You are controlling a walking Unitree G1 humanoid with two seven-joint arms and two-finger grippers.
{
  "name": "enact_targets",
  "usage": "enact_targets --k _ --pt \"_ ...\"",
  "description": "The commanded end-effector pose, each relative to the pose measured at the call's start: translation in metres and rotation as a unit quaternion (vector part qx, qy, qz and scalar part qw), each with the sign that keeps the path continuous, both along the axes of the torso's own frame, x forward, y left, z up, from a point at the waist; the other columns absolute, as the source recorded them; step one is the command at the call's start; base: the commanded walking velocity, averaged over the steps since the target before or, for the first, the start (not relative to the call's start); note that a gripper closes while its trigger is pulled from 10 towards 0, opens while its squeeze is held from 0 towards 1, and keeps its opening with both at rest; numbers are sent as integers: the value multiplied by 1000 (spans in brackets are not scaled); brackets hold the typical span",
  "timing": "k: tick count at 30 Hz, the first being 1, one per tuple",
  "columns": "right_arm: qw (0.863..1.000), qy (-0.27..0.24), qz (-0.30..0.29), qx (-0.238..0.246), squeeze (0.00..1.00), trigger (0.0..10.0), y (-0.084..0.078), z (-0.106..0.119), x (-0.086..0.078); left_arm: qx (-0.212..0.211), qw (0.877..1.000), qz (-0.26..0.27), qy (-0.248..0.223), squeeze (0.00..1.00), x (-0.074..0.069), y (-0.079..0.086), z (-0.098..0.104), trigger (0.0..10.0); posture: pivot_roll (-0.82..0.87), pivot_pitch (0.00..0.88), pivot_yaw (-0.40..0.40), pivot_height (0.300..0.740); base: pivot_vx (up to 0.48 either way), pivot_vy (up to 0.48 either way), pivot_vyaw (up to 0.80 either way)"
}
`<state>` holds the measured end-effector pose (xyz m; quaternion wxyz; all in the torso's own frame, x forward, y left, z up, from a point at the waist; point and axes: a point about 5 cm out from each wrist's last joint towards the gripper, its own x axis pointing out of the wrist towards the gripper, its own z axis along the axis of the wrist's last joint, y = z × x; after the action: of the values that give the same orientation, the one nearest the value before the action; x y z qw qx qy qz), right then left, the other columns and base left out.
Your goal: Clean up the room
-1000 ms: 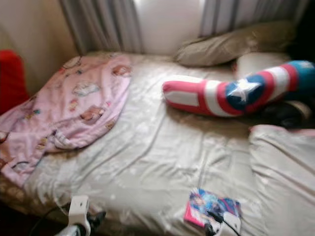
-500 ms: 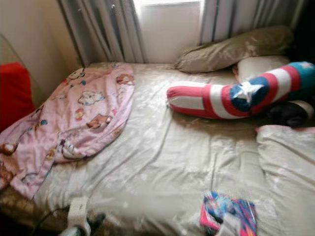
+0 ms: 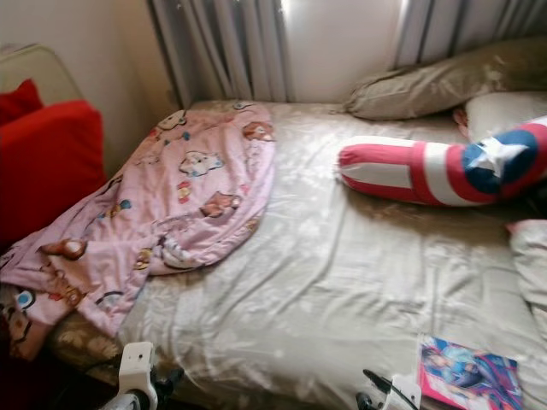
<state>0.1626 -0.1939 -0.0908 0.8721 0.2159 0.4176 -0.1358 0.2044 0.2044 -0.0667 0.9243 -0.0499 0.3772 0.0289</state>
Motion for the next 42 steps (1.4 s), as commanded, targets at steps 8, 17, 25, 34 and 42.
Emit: enact_targets --k 8,17,25,34,42 --pt "1000 0 13 6 0 10000 4 0 1 9 1000 -12 8 0 0 1 0 10000 85 63 42 740 0 480 0" --pt "1000 -2 12 4 0 10000 3 1 2 9 1000 -10 10 0 -2 1 -1 10000 87 64 35 740 0 480 0" --pt "1000 -2 16 3 0 10000 3 1 2 7 1000 -10 7 0 -1 -1 -1 10000 87 56 35 740 0 480 0" --pt "1000 0 17 4 0 10000 4 0 1 8 1000 -9 4 0 -1 1 0 10000 87 44 38 740 0 480 0" --pt "1000 2 30 3 0 10000 5 0 1 10 1000 -11 1 0 0 0 0 10000 88 35 38 740 0 313 0"
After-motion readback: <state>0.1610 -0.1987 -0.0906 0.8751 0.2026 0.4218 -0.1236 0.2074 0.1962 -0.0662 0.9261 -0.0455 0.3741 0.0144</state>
